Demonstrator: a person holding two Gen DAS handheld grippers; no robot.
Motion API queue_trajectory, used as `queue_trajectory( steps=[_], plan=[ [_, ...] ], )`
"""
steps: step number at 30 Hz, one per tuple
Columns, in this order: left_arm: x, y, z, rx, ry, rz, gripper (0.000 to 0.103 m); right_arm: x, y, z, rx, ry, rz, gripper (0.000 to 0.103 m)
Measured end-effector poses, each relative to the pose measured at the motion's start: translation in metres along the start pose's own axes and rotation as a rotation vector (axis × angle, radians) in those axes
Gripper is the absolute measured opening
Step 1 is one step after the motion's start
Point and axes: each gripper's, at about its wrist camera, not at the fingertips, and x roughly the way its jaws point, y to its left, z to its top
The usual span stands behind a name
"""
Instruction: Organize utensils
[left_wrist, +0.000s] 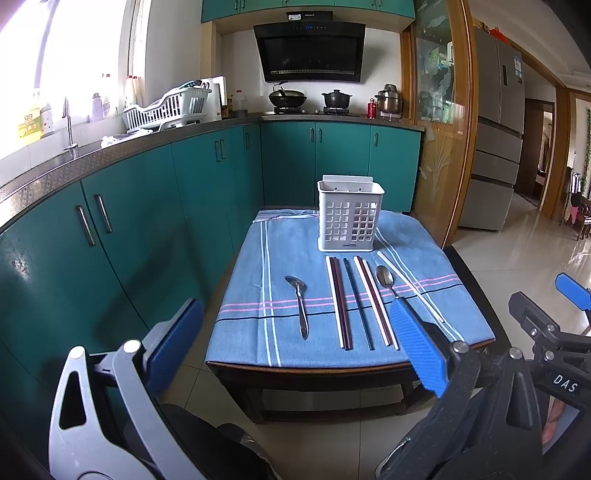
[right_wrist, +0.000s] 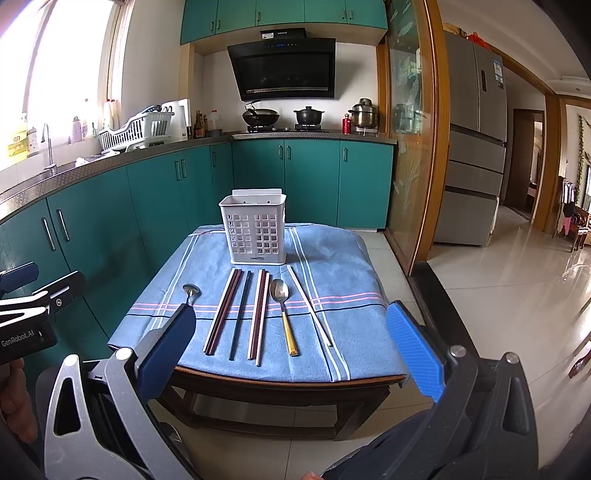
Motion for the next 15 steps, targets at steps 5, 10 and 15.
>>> queue_trajectory(
  steps=[5,10,15],
  plan=[
    [0.0022,-0.0004,-0.0011,0.004,0.003,-0.001,0.1,0.0001,-0.0001,-0.0001,-0.001,-0.001,-0.002,0.1],
    [0.0024,-0.0005,-0.0011,0.002,0.004,0.0,0.1,0.0023,0.0001,-0.002,0.003,0.002,-0.002,0.1],
    [0.0047,-0.0007,-0.0035,0.003,0.009,-0.001,0.1,0.0037,-0.0001,-0.0025,0.002,0.003,-0.001,0.1]
  ],
)
